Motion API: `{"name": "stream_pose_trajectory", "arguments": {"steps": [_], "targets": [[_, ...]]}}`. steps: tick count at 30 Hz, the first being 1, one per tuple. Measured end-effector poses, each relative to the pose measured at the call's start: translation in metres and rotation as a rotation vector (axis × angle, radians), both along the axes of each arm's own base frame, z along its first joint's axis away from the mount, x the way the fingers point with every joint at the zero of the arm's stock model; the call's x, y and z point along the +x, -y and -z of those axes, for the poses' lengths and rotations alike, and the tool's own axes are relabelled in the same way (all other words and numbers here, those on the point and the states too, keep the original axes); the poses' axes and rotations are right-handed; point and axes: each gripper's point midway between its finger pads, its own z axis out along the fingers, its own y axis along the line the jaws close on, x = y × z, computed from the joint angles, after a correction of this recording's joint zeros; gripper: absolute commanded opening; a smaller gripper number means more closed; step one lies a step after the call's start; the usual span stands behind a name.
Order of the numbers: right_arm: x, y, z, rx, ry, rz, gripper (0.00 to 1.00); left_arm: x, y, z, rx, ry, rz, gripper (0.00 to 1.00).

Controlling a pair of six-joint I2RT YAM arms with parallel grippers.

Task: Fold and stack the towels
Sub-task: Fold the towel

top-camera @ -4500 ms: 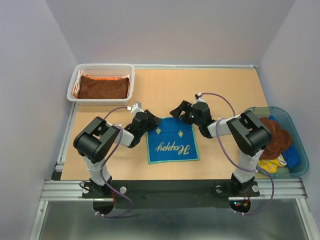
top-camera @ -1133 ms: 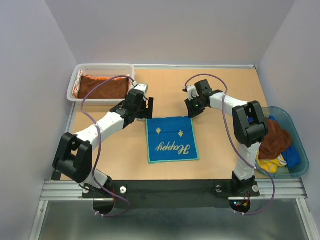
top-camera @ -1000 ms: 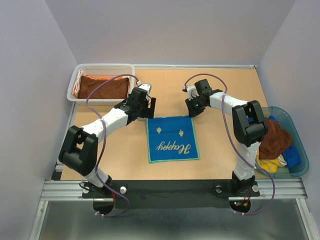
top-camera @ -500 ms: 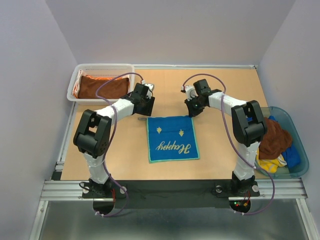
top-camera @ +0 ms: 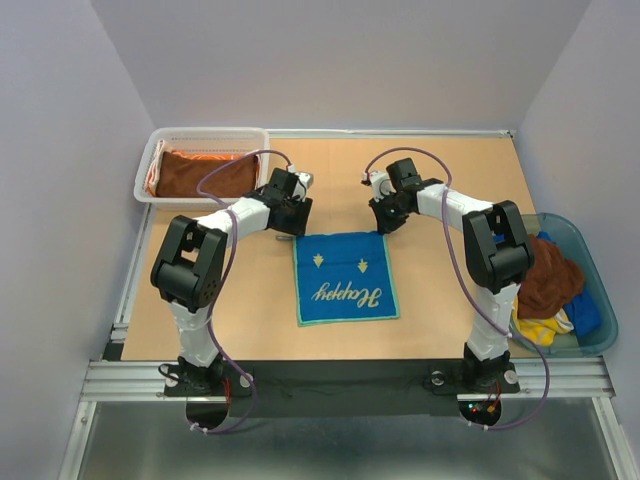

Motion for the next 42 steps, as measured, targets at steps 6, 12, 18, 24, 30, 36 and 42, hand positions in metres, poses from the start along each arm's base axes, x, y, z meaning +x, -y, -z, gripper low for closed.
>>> {"name": "stream_pose_trajectory", "arguments": {"steps": [6,12,18,24,30,36,42], "targets": [[0.000,0.000,0.000,-0.001,0.000,0.001,0.01,-0.004,0.001,0.014,0.007,-0.035,0.011,0.48],[0.000,0.000,0.000,-0.007,0.002,0.002,0.00,-0.002,0.004,0.016,-0.001,-0.041,0.026,0.48],[0.000,0.001,0.000,-0.016,0.005,0.003,0.01,-0.003,0.004,0.017,-0.002,-0.045,0.035,0.38],[0.000,0.001,0.001,-0.018,0.006,0.004,0.00,-0.003,0.003,0.018,0.000,-0.047,0.031,0.31],[0.000,0.001,0.000,-0.019,0.005,0.009,0.01,-0.002,0.003,0.020,-0.016,-0.057,0.038,0.02],[0.001,0.003,0.000,-0.032,0.008,0.030,0.01,-0.003,0.005,0.019,-0.022,-0.057,0.056,0.00],[0.001,0.006,-0.002,-0.073,0.018,0.054,0.01,-0.003,0.004,0.017,-0.007,-0.045,0.091,0.00]]}}
